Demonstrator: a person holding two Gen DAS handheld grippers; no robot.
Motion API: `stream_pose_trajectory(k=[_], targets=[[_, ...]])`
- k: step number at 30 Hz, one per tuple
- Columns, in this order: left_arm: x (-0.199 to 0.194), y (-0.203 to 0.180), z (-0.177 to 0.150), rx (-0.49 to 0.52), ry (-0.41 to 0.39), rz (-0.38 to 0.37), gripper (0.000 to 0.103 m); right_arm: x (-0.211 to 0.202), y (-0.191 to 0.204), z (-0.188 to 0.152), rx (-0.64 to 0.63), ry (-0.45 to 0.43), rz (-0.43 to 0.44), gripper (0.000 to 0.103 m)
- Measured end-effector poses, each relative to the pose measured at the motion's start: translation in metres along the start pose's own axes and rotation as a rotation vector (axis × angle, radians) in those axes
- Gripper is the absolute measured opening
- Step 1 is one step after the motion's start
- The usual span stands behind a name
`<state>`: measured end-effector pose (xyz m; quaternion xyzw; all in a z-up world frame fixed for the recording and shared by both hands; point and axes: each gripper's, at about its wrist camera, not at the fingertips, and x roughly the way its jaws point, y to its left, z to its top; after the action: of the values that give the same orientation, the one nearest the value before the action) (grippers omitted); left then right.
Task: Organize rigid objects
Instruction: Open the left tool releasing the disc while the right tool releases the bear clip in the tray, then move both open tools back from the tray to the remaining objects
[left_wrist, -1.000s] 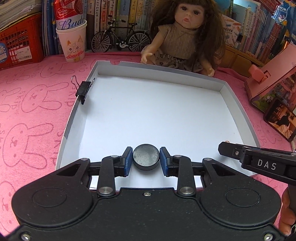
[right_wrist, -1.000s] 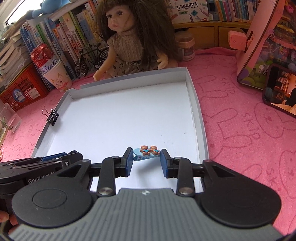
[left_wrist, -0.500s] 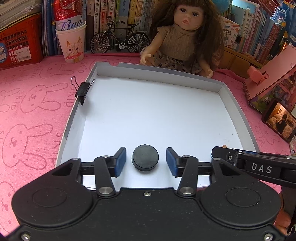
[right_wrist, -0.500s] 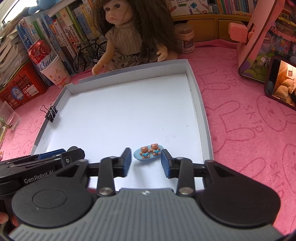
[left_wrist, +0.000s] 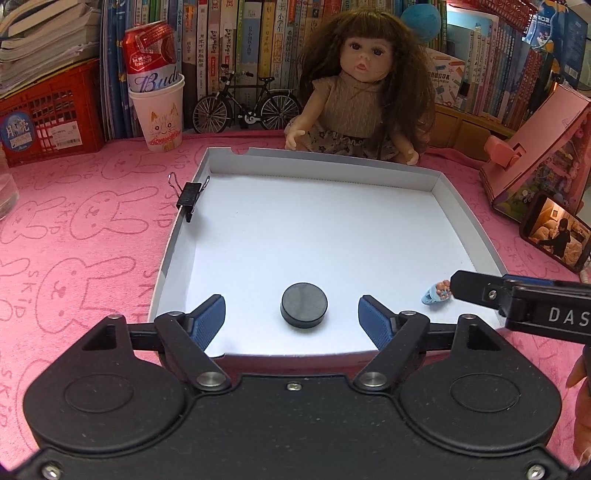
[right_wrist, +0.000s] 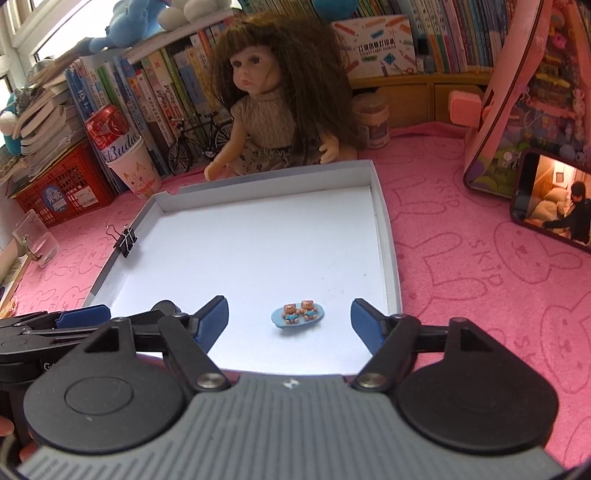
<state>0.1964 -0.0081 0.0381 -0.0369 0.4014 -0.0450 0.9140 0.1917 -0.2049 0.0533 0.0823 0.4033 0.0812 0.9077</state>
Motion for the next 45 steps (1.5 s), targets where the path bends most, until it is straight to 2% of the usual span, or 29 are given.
stream_pose_trajectory(k=[22,33,39,45], targets=[[-0.065,0.009,-0.054,0.012,-0.128,-0.042,0.083,-0.058,0.017,-0.049,-0.146,-0.210,0.031,0.093],[-0.094,0.009,-0.084,0.057,-0.191,-0.068,0.085,-0.080,0.011,-0.079,-0.172,-0.280,0.039,0.098],[-0.106,0.015,-0.101,0.090,-0.215,-0.061,0.085,-0.090,0.006,-0.097,-0.203,-0.307,-0.004,0.100],[-0.115,0.027,-0.123,0.096,-0.239,-0.081,0.088,-0.099,0.001,-0.117,-0.245,-0.322,-0.013,0.102]])
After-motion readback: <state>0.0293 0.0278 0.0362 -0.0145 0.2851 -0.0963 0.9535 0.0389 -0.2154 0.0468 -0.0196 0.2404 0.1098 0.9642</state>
